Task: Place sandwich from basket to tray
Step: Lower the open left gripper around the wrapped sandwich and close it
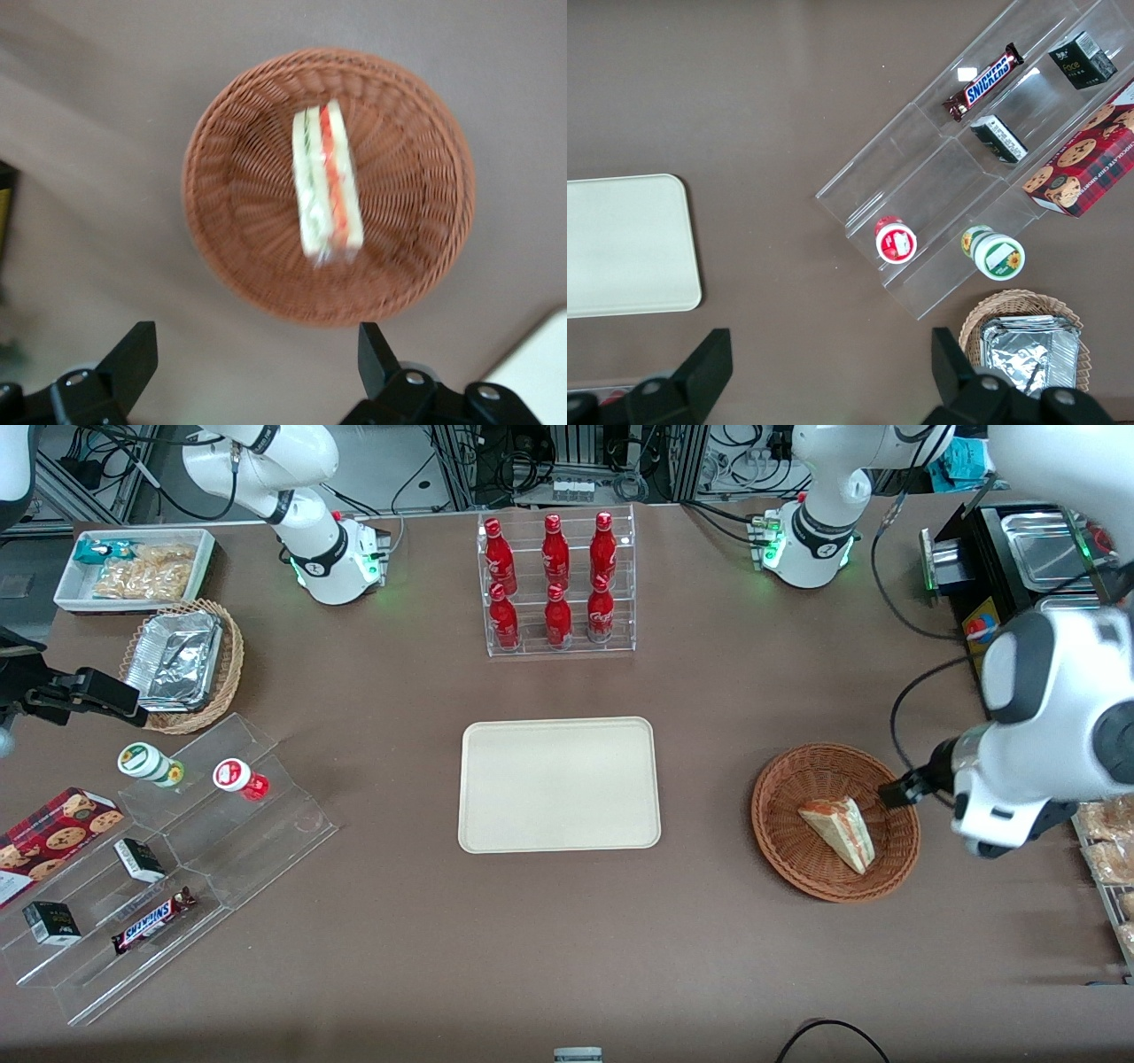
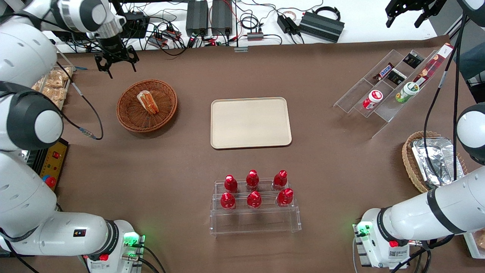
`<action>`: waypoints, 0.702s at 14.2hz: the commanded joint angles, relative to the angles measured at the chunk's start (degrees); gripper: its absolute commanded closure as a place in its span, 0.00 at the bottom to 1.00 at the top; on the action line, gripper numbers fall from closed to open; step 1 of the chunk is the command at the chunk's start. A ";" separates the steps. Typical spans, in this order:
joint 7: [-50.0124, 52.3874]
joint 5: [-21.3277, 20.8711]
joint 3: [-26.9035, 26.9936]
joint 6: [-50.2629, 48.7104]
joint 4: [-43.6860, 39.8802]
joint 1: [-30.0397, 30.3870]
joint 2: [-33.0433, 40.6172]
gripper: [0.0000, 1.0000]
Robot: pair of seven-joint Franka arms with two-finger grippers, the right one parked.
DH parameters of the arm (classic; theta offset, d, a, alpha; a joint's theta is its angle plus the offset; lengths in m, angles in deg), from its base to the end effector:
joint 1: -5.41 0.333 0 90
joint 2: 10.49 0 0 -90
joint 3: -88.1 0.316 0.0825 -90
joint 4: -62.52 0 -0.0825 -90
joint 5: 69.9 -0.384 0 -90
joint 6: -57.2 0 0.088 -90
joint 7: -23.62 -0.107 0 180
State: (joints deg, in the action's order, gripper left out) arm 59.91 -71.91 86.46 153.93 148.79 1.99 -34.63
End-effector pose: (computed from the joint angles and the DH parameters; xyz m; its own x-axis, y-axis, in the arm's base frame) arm 0.6513 -0.0518 0.4064 0.8377 0.5163 -0.1780 0.4937 -0.8553 -0.1570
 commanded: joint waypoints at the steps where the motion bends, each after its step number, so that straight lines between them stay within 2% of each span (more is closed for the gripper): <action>1: 7.02 -0.98 -0.29 4.59 -1.28 -1.32 -4.41 0.00; 4: 8.62 -0.98 -0.29 6.71 1.08 -1.42 -6.27 0.00; 10: 8.89 -0.98 -0.20 20.67 12.42 -1.42 -6.10 0.00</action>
State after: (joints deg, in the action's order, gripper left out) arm 67.50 -71.98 86.25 170.62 157.09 0.69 -41.87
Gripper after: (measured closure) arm 0.000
